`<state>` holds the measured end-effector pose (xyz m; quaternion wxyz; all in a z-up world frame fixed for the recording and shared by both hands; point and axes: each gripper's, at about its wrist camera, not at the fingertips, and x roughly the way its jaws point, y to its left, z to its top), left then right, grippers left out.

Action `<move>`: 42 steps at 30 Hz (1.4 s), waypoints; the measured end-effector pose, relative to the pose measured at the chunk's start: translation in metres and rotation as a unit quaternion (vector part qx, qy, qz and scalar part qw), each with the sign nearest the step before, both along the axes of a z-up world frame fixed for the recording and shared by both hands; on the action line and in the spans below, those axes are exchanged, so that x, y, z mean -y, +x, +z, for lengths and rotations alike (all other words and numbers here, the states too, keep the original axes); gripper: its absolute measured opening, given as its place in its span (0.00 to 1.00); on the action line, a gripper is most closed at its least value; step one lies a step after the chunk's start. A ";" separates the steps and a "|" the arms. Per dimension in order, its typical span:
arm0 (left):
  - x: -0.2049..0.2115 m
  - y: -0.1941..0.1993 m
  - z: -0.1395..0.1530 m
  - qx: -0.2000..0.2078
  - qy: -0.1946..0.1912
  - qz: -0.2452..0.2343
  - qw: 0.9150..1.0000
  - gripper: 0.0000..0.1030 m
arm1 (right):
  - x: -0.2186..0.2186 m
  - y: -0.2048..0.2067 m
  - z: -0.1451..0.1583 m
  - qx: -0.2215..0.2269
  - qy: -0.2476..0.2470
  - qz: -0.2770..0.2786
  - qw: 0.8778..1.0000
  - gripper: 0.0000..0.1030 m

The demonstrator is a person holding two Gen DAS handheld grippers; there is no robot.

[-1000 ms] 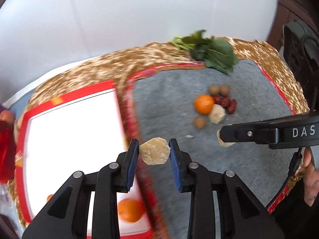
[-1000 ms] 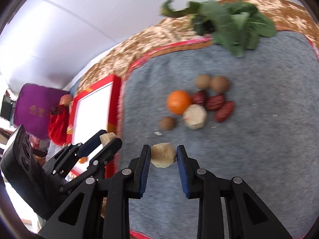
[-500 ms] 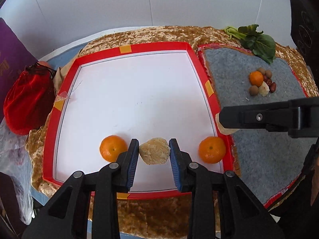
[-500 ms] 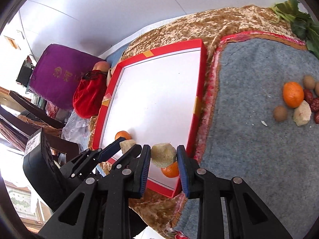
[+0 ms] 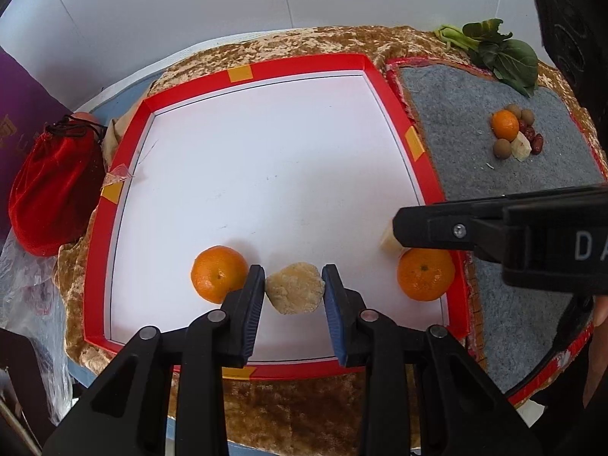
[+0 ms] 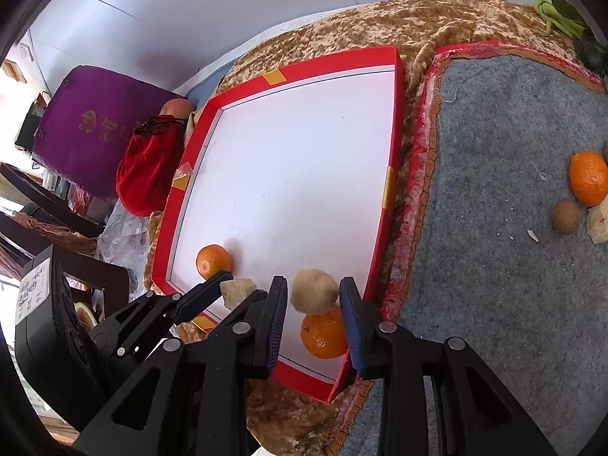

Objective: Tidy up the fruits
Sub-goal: 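Carry both pale chunks onto the white tray and open both tools, then grasp a brown longan with the left tool while the right tool grasps a red date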

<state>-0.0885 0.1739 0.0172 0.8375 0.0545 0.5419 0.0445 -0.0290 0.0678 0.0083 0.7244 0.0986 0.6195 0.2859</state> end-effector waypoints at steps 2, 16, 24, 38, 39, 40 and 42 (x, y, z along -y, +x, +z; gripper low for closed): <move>-0.004 0.001 0.002 0.006 -0.001 0.008 1.000 0.31 | 0.001 -0.001 0.003 0.003 0.003 0.002 1.000 0.30; 0.056 0.015 0.027 0.070 -0.010 -0.059 0.996 0.54 | 0.108 0.026 0.032 0.012 0.030 -0.099 0.995 0.37; 0.125 0.031 0.021 0.077 0.000 -0.130 0.988 0.61 | 0.195 0.039 0.035 0.003 0.033 -0.184 0.982 0.38; 0.185 0.072 -0.016 0.045 -0.019 -0.244 0.969 0.61 | 0.240 0.069 0.015 -0.021 -0.034 -0.193 0.980 0.40; 0.184 0.076 -0.017 0.043 -0.021 -0.244 0.969 0.61 | 0.239 0.070 0.013 -0.021 -0.041 -0.188 0.981 0.40; 0.182 0.079 -0.018 0.041 -0.026 -0.243 0.969 0.61 | 0.236 0.072 0.011 -0.021 -0.048 -0.179 0.983 0.39; 0.181 0.086 -0.017 0.043 -0.033 -0.244 0.968 0.61 | 0.232 0.076 0.009 -0.019 -0.060 -0.171 0.983 0.39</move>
